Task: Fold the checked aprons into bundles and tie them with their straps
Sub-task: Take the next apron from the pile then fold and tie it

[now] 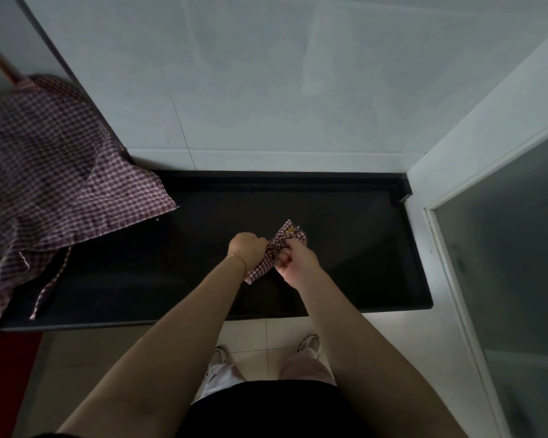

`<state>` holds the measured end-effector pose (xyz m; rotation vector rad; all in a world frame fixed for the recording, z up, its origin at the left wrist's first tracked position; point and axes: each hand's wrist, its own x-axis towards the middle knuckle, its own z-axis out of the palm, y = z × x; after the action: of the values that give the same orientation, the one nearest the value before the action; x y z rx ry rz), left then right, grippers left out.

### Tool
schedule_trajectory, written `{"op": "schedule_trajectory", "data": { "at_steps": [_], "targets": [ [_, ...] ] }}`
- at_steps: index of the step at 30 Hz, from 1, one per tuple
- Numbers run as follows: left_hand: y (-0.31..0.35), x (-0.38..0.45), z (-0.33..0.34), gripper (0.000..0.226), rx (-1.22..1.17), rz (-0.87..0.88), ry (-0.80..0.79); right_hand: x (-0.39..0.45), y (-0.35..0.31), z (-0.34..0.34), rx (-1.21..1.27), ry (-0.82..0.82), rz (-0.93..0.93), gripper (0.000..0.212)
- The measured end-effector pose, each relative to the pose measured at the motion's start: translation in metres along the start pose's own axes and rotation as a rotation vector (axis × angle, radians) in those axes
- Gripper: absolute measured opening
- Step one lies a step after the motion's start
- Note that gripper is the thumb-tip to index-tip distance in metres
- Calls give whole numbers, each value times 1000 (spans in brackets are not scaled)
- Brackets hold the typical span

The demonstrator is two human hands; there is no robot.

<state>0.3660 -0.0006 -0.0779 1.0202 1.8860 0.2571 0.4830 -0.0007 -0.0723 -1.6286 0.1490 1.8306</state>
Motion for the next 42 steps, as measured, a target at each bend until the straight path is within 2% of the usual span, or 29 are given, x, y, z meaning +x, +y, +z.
{"op": "schedule_trajectory", "data": {
  "at_steps": [4, 6, 8, 10, 14, 16, 18, 19, 21, 23, 26, 28, 30, 32, 34, 36, 37, 39, 42],
  "targets": [
    [-7, 2, 13, 31, -215, -157, 50, 2, 3, 9, 279, 1, 82, 14],
    [-6, 3, 15, 23, -434, -218, 52, 2, 0, 10, 357, -1, 118, 19],
    [0, -3, 8, 8, -751, -321, 7, 0, -2, 10, 394, -11, 139, 25],
    [-3, -8, 7, 20, -890, -401, -25, -1, -4, 9, 416, -8, 157, 28],
    [-6, -15, 2, 24, -896, -485, -33, -3, -8, 11, 430, -1, 143, 28],
    [-3, -13, 1, 22, -830, -435, 17, -3, -8, 12, 406, -7, 128, 27],
    [-3, -9, 0, 8, -588, -309, 29, -2, -7, 11, 334, -7, 87, 23],
    [-2, -8, -2, 13, -408, -204, 77, -2, -7, 9, 262, -13, 46, 20],
    [3, -5, -14, 20, -195, 23, 80, -4, -12, 4, 98, -44, -57, 16],
    [14, -6, -25, 15, -99, 140, 23, -8, -23, 3, -74, -51, -141, 15],
    [40, -14, -51, 24, -209, 258, 67, -23, -51, 14, -416, -27, -253, 13],
    [64, -24, -69, 20, -109, 390, 68, -41, -72, 26, -662, 17, -375, 14],
    [91, -39, -90, 18, -19, 525, 135, -72, -91, 37, -871, 11, -527, 19],
    [119, -53, -114, 10, 76, 644, 210, -109, -113, 49, -1160, 25, -765, 29],
    [154, -74, -143, 4, 171, 763, 284, -151, -137, 65, -1368, 104, -1089, 32],
    [187, -98, -171, 6, 219, 885, 366, -192, -159, 80, -1328, 121, -1393, 18],
    [200, -109, -183, 9, 248, 934, 424, -212, -168, 88, -1285, 72, -1488, 20],
    [228, -130, -210, 11, 289, 1026, 551, -252, -183, 103, -1241, -34, -1586, 19],
    [262, -172, -246, 8, 245, 1136, 672, -304, -204, 119, -1101, -48, -1719, 17]
  ]
}}
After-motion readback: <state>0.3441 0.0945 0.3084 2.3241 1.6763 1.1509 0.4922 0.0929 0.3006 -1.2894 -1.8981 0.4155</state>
